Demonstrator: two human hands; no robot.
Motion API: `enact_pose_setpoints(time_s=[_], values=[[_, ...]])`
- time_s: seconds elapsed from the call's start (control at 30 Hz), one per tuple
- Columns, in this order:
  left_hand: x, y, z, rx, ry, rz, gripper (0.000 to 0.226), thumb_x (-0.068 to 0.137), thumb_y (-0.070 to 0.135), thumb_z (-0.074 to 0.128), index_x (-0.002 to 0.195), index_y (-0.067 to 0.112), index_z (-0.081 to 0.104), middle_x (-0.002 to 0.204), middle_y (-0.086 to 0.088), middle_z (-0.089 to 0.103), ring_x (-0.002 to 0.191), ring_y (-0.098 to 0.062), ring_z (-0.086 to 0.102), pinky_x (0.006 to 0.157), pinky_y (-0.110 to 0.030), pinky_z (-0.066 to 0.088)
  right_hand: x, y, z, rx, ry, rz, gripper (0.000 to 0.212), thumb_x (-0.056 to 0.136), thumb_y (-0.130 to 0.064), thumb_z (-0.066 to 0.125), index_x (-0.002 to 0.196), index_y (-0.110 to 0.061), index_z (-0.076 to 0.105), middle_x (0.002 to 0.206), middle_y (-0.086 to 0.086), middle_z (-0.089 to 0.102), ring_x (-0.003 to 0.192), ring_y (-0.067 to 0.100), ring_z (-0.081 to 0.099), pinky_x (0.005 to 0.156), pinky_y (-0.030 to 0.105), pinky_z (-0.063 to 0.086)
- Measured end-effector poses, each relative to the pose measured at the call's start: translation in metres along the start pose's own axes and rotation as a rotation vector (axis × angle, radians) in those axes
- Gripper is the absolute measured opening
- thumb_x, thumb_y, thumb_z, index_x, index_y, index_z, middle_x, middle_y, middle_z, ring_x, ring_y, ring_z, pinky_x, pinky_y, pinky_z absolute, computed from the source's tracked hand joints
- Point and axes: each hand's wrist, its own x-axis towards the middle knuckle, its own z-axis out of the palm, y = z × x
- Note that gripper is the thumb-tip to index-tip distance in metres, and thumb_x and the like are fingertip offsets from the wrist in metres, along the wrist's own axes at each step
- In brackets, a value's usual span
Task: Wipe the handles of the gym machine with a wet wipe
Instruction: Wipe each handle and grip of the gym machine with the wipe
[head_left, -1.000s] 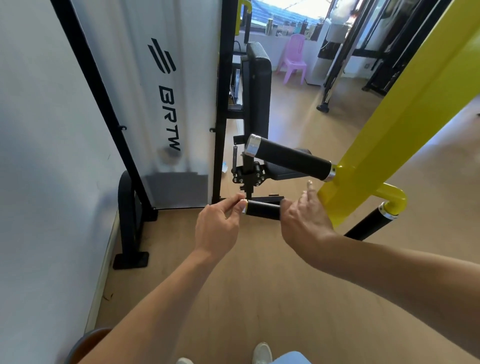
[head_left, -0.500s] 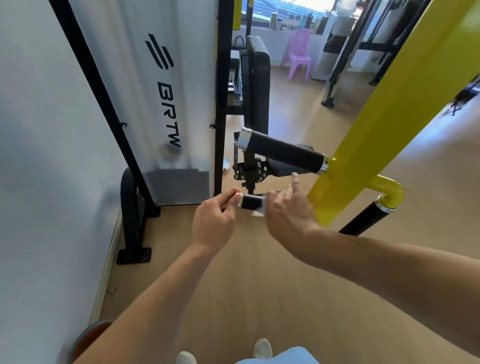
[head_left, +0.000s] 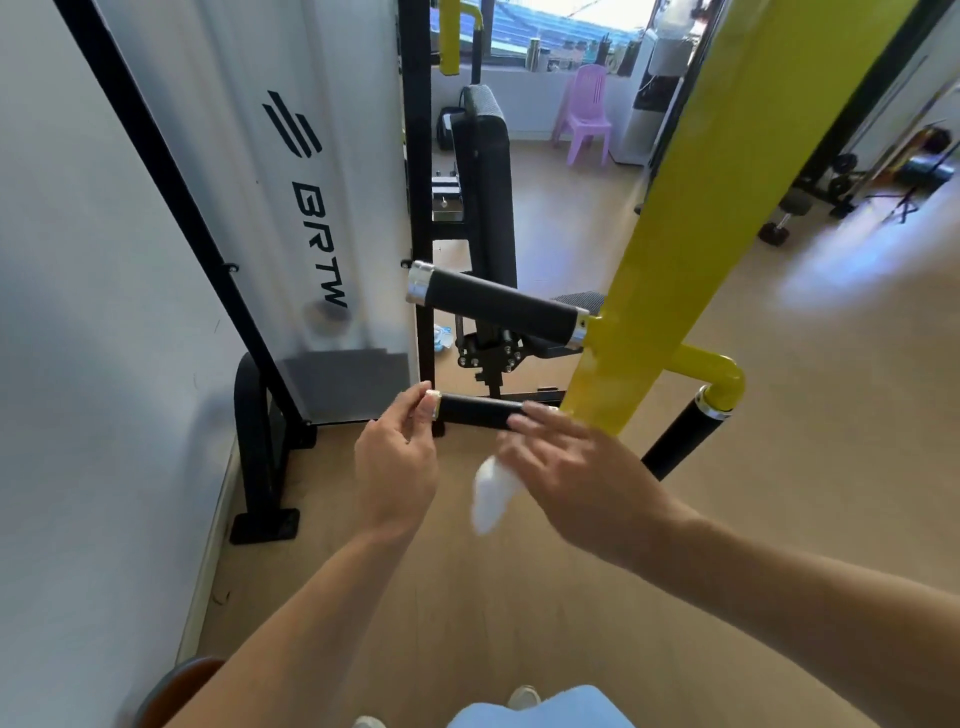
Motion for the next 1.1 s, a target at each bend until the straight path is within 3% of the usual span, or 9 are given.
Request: enact_pose_setpoints(time_s=[0.1,0.23,0.3,0.37,0.47,0.6,0.7,0.83,1.1], values=[[-0.011,0.015,0.005,0.094,0.172,0.199,0.026,0.097,0.027,0.062,0.123,0.024,0.064,0.124,0.016,0.062,0.122,-0.010,0.055,0.105,-0.043,0.046,-0.036,-0.008,-0.001,0.353,-0.153,0.301,0.014,0.088,-0.021,0.059,0.095,-0.026,0.071,0.089,-0.009,0.074,0.087,0.014,0.067,0.075,0.033,0.053],[-0.038,0.057,0.020,-0.061,0.053,0.563,0.012,0.089,0.018,0.070,0.095,0.008,0.073,0.093,0.009,0.067,0.087,-0.005,0.062,0.081,-0.022,0.050,-0.098,0.041,0.037,0.869,-0.496,1.043,0.018,0.085,-0.024,0.064,0.074,-0.011,0.069,0.062,-0.005,0.055,0.052,0.006,0.044,0.054,0.026,0.037],[-0.052,0.074,0.035,-0.131,-0.115,0.624,0.011,0.088,0.016,0.072,0.093,0.007,0.074,0.090,0.008,0.072,0.083,0.001,0.066,0.077,-0.017,0.052,-0.124,0.061,0.044,1.105,-0.266,1.389,0.012,0.089,-0.016,0.069,0.079,-0.014,0.075,0.066,-0.001,0.063,0.055,0.009,0.051,0.054,0.024,0.041],[-0.062,0.085,0.051,-0.115,-0.295,0.574,0.020,0.090,0.018,0.071,0.109,0.012,0.073,0.102,0.008,0.074,0.093,0.002,0.068,0.082,-0.019,0.055,-0.133,0.073,0.044,1.234,0.209,1.563,0.010,0.092,-0.020,0.071,0.095,-0.011,0.076,0.078,0.003,0.070,0.065,0.017,0.059,0.062,0.030,0.049],[-0.071,0.096,0.076,-0.016,-0.523,0.435,0.042,0.097,0.030,0.060,0.139,0.026,0.054,0.134,0.015,0.061,0.121,0.006,0.055,0.101,-0.020,0.047,-0.108,0.078,0.023,1.325,0.668,1.500,0.015,0.093,-0.024,0.070,0.100,-0.013,0.076,0.074,-0.003,0.068,0.067,0.012,0.057,0.063,0.021,0.046],[-0.068,0.111,0.093,-0.045,-0.664,0.277,0.051,0.103,0.031,0.049,0.151,0.034,0.035,0.141,0.031,0.043,0.127,0.019,0.039,0.105,-0.010,0.033,-0.083,0.051,0.003,1.319,0.762,1.233,0.035,0.107,-0.023,0.045,0.078,-0.019,0.066,0.067,-0.017,0.057,0.068,0.004,0.047,0.071,0.022,0.038],[-0.063,0.128,0.105,-0.144,-0.687,0.155,0.041,0.104,0.027,0.046,0.145,0.030,0.045,0.125,0.017,0.060,0.107,0.014,0.054,0.089,-0.005,0.042,-0.090,0.046,0.005,1.308,0.857,1.170,0.038,0.108,-0.028,0.043,0.104,-0.013,0.077,0.098,-0.012,0.074,0.091,0.000,0.064,0.084,0.015,0.045],[-0.063,0.146,0.117,-0.156,-0.620,0.082,0.023,0.103,0.029,0.046,0.120,0.027,0.062,0.101,0.015,0.067,0.087,0.019,0.058,0.073,0.002,0.042,-0.088,0.061,0.013,1.275,0.860,1.204,0.017,0.089,-0.009,0.073,0.100,-0.022,0.074,0.094,-0.006,0.078,0.090,0.009,0.073,0.076,0.018,0.053],[-0.061,0.153,0.134,-0.124,-0.454,0.057,0.033,0.094,0.042,0.057,0.112,0.019,0.072,0.111,0.008,0.075,0.105,-0.008,0.067,0.095,-0.024,0.048,-0.107,0.068,0.051,0.860,0.401,1.013,0.030,0.098,-0.029,0.061,0.128,-0.026,0.067,0.111,-0.020,0.064,0.096,-0.002,0.053,0.085,0.017,0.043]])
